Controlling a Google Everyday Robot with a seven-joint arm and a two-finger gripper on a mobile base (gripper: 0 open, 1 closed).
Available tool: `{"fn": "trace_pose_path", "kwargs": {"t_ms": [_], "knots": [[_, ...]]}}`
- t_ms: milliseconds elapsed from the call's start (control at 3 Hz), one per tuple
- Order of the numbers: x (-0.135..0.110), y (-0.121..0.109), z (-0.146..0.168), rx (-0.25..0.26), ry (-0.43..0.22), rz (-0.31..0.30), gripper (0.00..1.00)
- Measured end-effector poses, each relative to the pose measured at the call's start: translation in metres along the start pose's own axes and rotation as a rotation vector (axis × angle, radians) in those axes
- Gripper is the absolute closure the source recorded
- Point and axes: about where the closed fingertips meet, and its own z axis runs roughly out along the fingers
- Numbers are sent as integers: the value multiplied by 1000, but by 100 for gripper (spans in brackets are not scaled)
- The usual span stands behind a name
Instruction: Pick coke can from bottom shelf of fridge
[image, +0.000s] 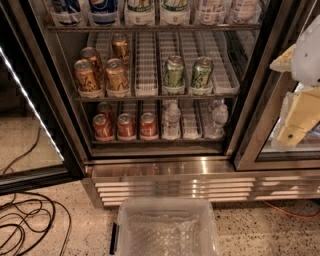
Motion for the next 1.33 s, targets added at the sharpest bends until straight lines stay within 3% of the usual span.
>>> {"fn": "trace_pose_path", "kwargs": {"t_ms": [667,1000,1333], "knots": [[-8,9,9,-14,-29,-6,0],[-30,36,34,-53,-140,-10,0],[-63,64,62,-81,-307,40,0]]}}
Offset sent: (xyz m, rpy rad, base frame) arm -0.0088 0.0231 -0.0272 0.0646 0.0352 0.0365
